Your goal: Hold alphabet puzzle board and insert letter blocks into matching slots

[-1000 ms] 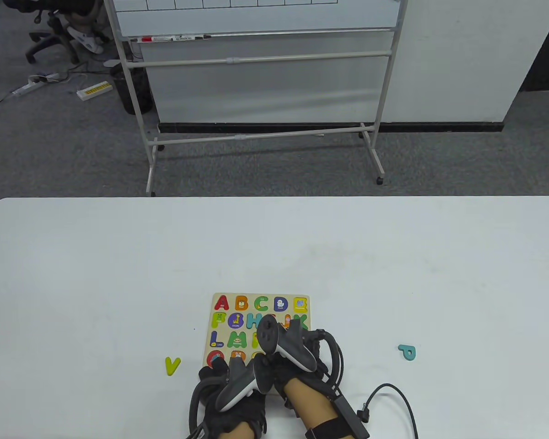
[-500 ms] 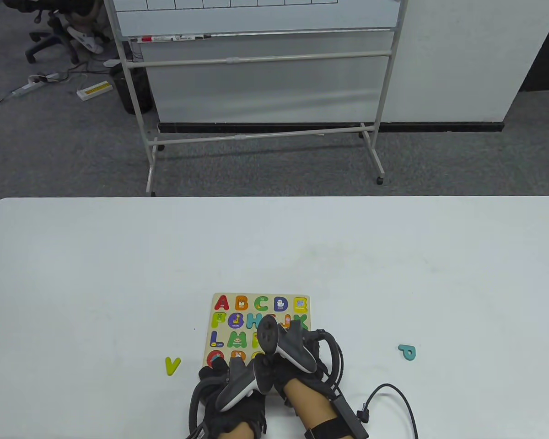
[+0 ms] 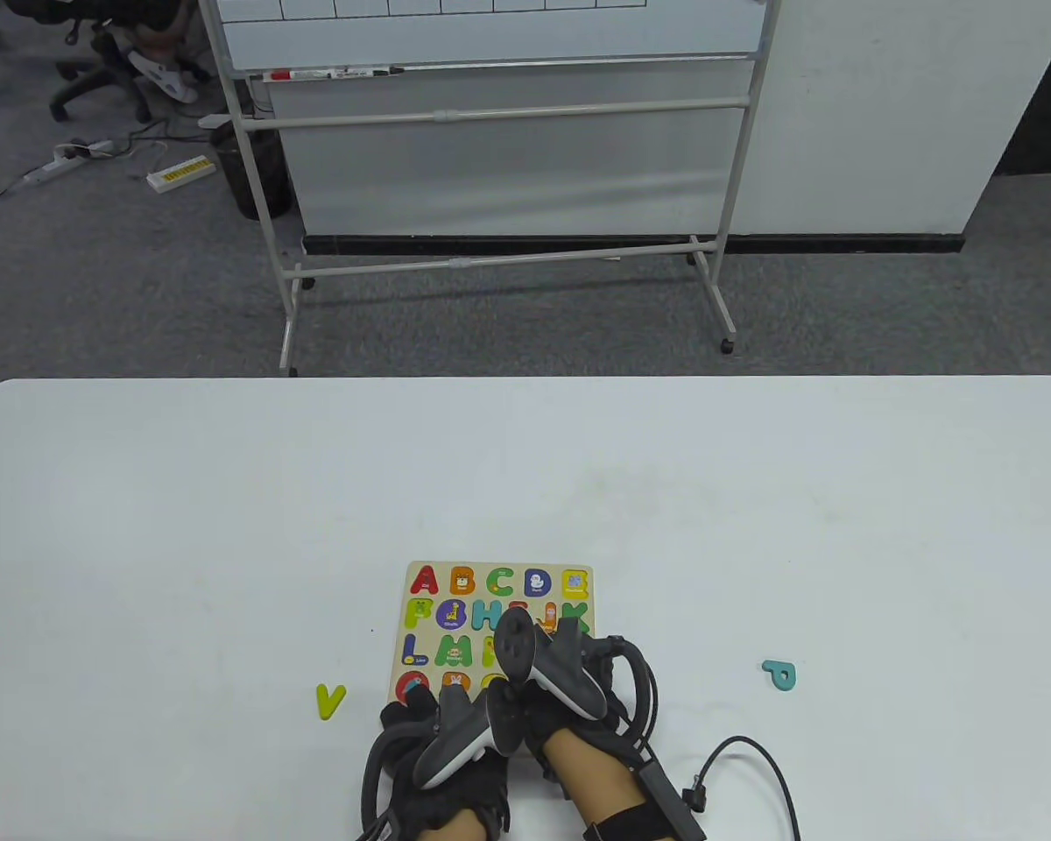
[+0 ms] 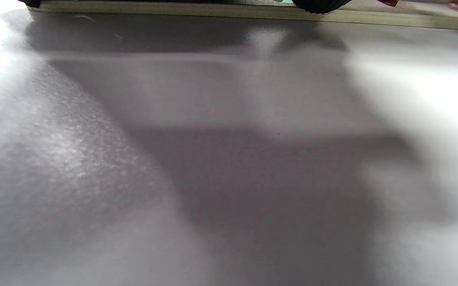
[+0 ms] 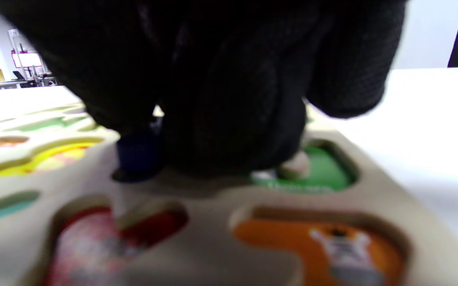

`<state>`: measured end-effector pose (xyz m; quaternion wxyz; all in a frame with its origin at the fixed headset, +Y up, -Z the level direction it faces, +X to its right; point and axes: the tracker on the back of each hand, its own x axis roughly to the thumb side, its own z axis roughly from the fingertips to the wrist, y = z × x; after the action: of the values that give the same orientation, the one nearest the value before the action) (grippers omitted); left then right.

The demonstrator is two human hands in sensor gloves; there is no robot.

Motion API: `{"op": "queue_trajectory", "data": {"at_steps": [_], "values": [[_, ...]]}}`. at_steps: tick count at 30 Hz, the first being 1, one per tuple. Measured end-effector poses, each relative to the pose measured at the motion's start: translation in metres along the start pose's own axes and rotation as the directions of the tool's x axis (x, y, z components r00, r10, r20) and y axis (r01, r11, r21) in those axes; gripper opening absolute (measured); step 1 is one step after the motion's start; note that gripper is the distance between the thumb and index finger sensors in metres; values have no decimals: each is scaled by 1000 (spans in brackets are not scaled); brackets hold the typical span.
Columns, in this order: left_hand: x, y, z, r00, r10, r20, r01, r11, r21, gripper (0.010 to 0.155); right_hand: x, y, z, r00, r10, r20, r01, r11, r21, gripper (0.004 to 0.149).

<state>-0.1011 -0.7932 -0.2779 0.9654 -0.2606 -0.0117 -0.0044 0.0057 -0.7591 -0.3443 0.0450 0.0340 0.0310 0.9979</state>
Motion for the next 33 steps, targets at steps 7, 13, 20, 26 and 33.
{"op": "queue_trajectory", "data": {"at_steps": [7,13,20,26,33], "values": [[0,0,0,1000,0,2,0,1000,1,81,-1,-1,-2,1000,-7,18,7,1000,18,46],[0,0,0,1000,1,2,-1,1000,0,81,0,-2,-3,1000,1,5,-1,998,55,46],[0,0,0,1000,2,2,-2,1000,0,81,0,0,-2,1000,-23,-16,24,998,62,47],[-1,0,0,1000,15,5,-15,1000,-2,81,1,-1,-2,1000,-9,-23,10,998,57,47],[-1,0,0,1000,18,6,-18,1000,-2,81,0,-2,-3,1000,-5,-28,7,997,78,46]]}}
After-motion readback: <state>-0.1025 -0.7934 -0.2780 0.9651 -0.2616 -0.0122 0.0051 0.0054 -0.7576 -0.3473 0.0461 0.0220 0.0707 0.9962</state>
